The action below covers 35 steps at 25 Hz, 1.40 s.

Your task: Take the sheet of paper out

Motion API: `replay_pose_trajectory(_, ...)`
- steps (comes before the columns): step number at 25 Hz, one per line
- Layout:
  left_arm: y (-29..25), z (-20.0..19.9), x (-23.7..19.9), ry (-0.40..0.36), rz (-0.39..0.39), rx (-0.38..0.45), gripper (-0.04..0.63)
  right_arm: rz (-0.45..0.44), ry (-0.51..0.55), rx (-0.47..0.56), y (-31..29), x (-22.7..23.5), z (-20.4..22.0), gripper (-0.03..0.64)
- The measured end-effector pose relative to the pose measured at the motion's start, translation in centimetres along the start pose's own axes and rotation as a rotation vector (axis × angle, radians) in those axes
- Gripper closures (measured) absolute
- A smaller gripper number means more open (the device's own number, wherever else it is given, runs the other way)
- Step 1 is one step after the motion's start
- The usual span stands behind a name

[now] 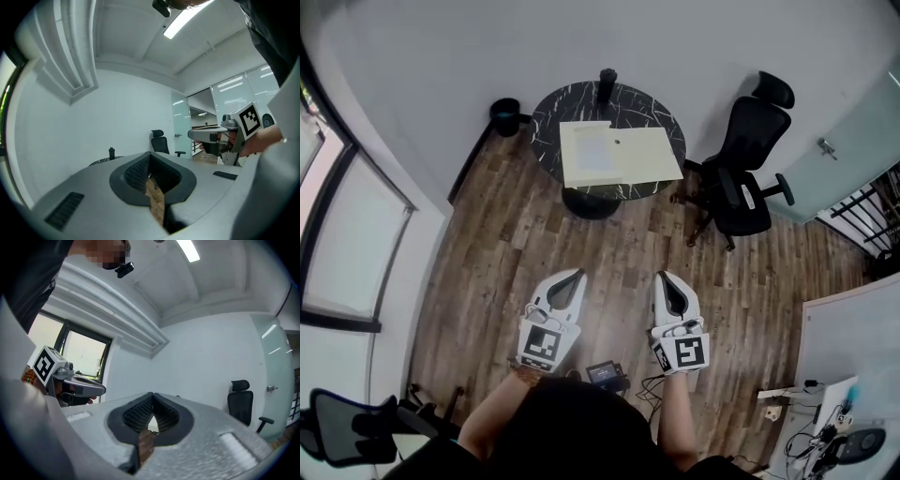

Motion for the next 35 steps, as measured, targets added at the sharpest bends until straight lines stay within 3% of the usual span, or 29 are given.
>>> replay_pose_trajectory(7, -2.6, -0.6, -6.7, -0.023, 0.036, 0.001, 0.601, 0.115, 0.007, -0.042, -6.0, 2.2, 0.0, 0.618)
replay_pose_trajectory(12, -4.5, 0.0, -10.3, 0.004, 0.045, 0.035, 0.601, 0.139, 0.066, -0.056, -10.3, 3.4, -0.9, 0.618)
replay_pose_trajectory(15, -5.5, 1.4, -11.5, -0.048, 0.058, -0.004, 0.601, 0.188, 0.103, -0.048, -12.3, 4.2, -0.9, 0.618)
replay_pose_trajectory(23, -11.1, 1.1, -13.5, -0.025, 0.085, -0.015, 0.601, 0.221, 0.041, -0.043, -16.9, 8.9, 2.0, 0.618)
replay_pose_trajectory(35, -25.3, 0.1, -18.8, -0.033, 0.001, -0.086, 0.601, 0.087, -0.027, -0.024, -30.7, 21.5, 7.5, 0.618)
Point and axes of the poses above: the fingertips, and each gripper's own axes: y backward along the fingers, x to its right, z out of its underside, the point moved 7 cm from there along y, backward along the fingers, and after that the axes turned 5 degrees about y, right-handed, at the moved point
